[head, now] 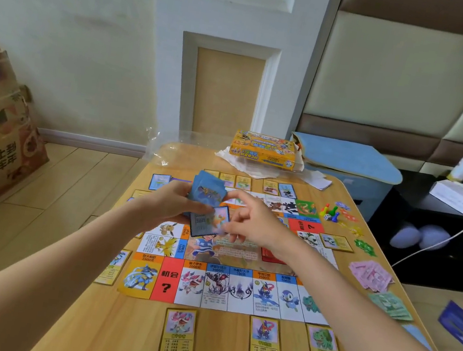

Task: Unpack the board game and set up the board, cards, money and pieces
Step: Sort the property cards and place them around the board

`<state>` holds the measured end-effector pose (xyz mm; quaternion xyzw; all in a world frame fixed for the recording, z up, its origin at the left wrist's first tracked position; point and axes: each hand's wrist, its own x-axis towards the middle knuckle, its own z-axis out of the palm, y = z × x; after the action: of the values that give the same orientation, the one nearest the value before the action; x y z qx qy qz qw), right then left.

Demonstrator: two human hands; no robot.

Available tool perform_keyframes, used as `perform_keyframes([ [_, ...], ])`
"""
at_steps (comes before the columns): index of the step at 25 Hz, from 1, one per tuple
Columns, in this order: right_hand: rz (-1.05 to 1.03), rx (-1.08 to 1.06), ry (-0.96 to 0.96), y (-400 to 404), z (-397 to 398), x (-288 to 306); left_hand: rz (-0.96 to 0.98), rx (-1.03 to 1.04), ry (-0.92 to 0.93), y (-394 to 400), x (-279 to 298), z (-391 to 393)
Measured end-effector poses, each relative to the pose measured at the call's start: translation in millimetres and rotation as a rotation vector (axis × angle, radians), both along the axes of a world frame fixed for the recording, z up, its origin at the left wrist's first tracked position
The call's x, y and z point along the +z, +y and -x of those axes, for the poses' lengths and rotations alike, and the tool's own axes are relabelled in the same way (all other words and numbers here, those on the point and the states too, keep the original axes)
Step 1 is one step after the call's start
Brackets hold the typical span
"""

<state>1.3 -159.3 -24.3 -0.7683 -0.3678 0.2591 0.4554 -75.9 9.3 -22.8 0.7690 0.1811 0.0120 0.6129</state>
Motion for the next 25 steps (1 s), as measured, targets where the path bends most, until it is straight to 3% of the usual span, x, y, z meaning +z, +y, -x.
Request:
perform_keyframes([
  [3, 0.047, -0.077, -0.021, -9.1, -11.4, -14.4, 0.116, 0.113, -0.009, 3.2, -9.8, -10.7],
  [8, -0.027, -0.547, -0.091, -17.9, -63.4, -20.0, 0.084, 0.186, 0.011, 12.5, -18.1, -40.9],
  [14, -0.09, -0.802, 0.059, 19.7, -153.1, -18.3, 0.113, 0.143, -0.017, 14.0, -20.1, -93.8],
  [19, -0.005, -0.817, 0.015, 57.0, -182.4, -42.8, 0.118, 0.164, -0.029, 22.7, -27.6, -125.8],
  [23, 0.269, -0.705, -0.291, 62.2, -182.5, -60.2, 0.131, 0.149, -0.019, 27.5, -35.5, -138.7],
  [25, 0.353, -0.649, -0.345, 61.3, -181.3, -63.1, 0.137, 0.139, -0.018, 27.9, -39.4, -140.9],
])
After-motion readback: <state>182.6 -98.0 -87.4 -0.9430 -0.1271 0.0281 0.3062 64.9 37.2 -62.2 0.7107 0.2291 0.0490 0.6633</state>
